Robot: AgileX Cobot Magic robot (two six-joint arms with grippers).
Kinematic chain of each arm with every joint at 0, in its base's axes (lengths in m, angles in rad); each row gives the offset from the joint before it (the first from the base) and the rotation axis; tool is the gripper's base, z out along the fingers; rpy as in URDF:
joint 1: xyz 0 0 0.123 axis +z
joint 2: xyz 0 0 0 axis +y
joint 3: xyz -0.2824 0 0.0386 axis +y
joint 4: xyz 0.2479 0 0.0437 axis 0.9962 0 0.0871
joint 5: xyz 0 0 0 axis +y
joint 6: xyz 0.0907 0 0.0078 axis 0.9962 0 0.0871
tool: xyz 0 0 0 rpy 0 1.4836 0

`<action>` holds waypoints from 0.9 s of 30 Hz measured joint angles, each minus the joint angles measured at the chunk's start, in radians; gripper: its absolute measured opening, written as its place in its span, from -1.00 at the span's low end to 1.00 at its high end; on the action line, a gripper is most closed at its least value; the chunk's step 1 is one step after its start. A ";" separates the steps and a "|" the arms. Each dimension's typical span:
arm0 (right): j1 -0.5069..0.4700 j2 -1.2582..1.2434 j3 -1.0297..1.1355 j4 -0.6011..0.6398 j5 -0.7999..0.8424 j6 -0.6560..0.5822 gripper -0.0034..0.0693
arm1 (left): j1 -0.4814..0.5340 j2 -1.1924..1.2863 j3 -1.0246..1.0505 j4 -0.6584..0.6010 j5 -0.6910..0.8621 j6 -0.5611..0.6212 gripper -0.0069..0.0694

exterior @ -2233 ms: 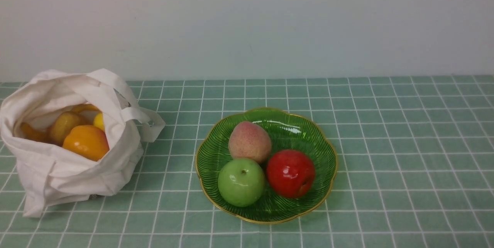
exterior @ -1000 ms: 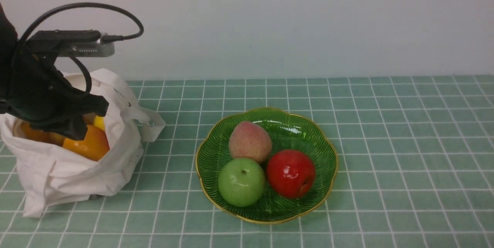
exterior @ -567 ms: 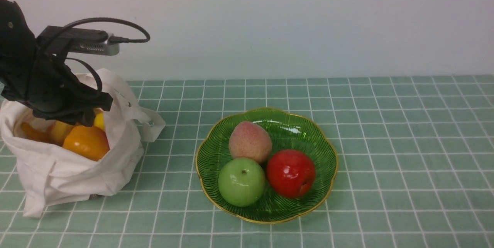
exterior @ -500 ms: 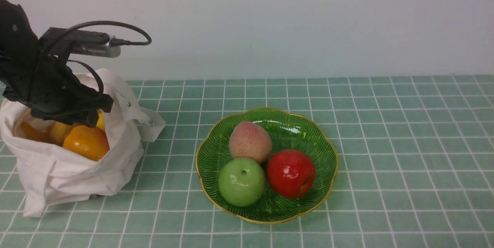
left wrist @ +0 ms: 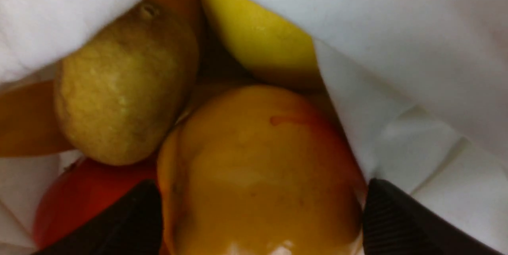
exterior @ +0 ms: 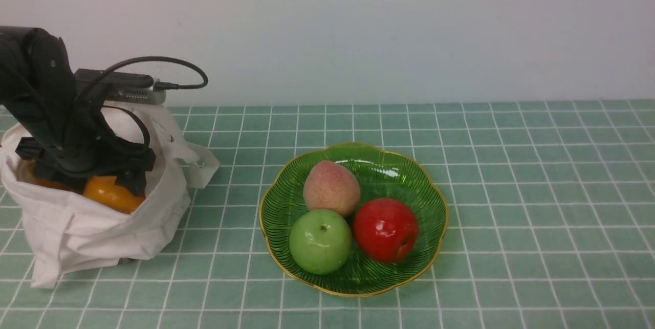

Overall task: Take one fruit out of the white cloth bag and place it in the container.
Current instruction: 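Reach into the bag and grasp a fruit with the left gripper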

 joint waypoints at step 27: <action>0.000 0.000 0.000 0.000 0.000 0.000 -0.95 | -0.003 -0.115 -0.158 0.019 0.212 -0.015 0.68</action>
